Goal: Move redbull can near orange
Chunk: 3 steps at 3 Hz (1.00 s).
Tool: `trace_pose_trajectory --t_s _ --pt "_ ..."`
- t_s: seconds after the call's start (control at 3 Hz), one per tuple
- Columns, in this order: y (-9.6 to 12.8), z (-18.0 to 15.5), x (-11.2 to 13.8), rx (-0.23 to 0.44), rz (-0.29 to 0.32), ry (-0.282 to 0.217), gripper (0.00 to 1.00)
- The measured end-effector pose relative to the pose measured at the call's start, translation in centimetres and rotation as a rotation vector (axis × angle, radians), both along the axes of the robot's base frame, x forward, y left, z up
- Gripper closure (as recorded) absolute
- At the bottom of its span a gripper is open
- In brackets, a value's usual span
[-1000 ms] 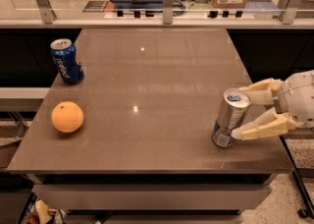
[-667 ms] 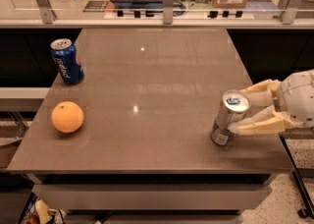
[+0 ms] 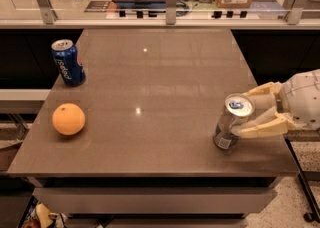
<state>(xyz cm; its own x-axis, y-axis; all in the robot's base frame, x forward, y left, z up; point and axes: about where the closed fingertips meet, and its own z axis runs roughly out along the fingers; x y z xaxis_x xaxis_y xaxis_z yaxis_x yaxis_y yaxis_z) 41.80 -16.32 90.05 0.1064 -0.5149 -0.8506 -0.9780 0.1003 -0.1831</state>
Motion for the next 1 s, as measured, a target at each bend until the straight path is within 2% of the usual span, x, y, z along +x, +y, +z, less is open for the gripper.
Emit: trace_pose_trajectory --t_s 0.33,0.67,1.0 --pt "0.0 0.0 0.0 0.000 0.000 0.000 1.00" --pt "2.5 1.0 0.1 -0.011 0.022 0.002 1.00" --pt "5.8 1.9 0.3 -0.028 0.039 0.004 1.00"
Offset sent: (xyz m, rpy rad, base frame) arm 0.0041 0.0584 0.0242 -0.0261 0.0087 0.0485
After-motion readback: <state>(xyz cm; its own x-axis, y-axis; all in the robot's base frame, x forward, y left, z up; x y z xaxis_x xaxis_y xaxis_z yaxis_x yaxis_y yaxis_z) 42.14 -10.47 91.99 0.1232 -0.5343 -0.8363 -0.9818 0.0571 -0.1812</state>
